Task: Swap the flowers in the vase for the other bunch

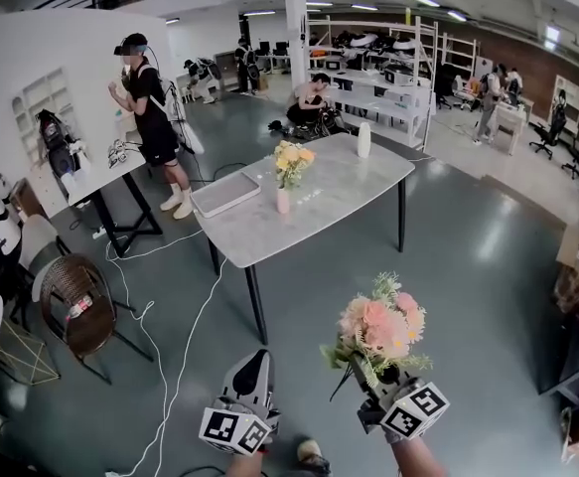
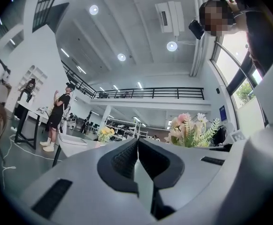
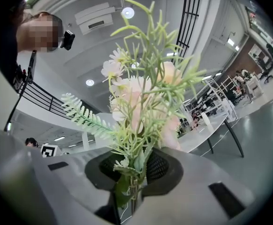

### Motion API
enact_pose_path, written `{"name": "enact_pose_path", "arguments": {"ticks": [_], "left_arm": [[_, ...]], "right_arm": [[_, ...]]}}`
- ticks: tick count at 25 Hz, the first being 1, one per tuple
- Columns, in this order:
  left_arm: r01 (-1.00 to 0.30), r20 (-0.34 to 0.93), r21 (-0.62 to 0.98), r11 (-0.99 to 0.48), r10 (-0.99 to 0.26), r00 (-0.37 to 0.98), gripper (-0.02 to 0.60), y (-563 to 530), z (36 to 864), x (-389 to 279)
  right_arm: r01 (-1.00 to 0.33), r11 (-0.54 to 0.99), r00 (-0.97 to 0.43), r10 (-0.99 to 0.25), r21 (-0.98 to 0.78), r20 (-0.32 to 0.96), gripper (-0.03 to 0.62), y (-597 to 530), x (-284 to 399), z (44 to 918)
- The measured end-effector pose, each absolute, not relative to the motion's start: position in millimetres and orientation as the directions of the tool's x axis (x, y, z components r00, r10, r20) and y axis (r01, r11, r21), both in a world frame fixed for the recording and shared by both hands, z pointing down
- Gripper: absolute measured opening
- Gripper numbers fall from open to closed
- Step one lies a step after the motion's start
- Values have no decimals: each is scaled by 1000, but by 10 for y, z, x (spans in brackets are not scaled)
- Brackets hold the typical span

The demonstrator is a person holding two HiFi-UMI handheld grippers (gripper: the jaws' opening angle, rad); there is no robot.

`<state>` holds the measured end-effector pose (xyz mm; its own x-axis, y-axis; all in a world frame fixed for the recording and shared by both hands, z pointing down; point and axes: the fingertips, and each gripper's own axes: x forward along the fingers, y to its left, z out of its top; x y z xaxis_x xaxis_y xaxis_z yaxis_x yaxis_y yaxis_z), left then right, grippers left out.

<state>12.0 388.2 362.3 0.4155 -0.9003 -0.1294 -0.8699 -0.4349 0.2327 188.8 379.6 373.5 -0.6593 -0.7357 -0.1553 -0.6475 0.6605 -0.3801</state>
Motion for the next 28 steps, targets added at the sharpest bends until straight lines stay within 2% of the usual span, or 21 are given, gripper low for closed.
{"name": "enact_pose_path", "arguments": {"ticks": [13, 28], "left_arm": [[-862, -127, 272, -428, -904, 409, 18, 3120, 3794, -402], [-863, -128, 286, -416, -909, 395, 18, 2793, 3849, -621]], "right_arm": [[-672, 615, -614, -774, -412, -152, 95, 2981, 1623, 3786], [-654, 633, -639, -755, -414, -145, 95, 2515, 1289, 3811]]}}
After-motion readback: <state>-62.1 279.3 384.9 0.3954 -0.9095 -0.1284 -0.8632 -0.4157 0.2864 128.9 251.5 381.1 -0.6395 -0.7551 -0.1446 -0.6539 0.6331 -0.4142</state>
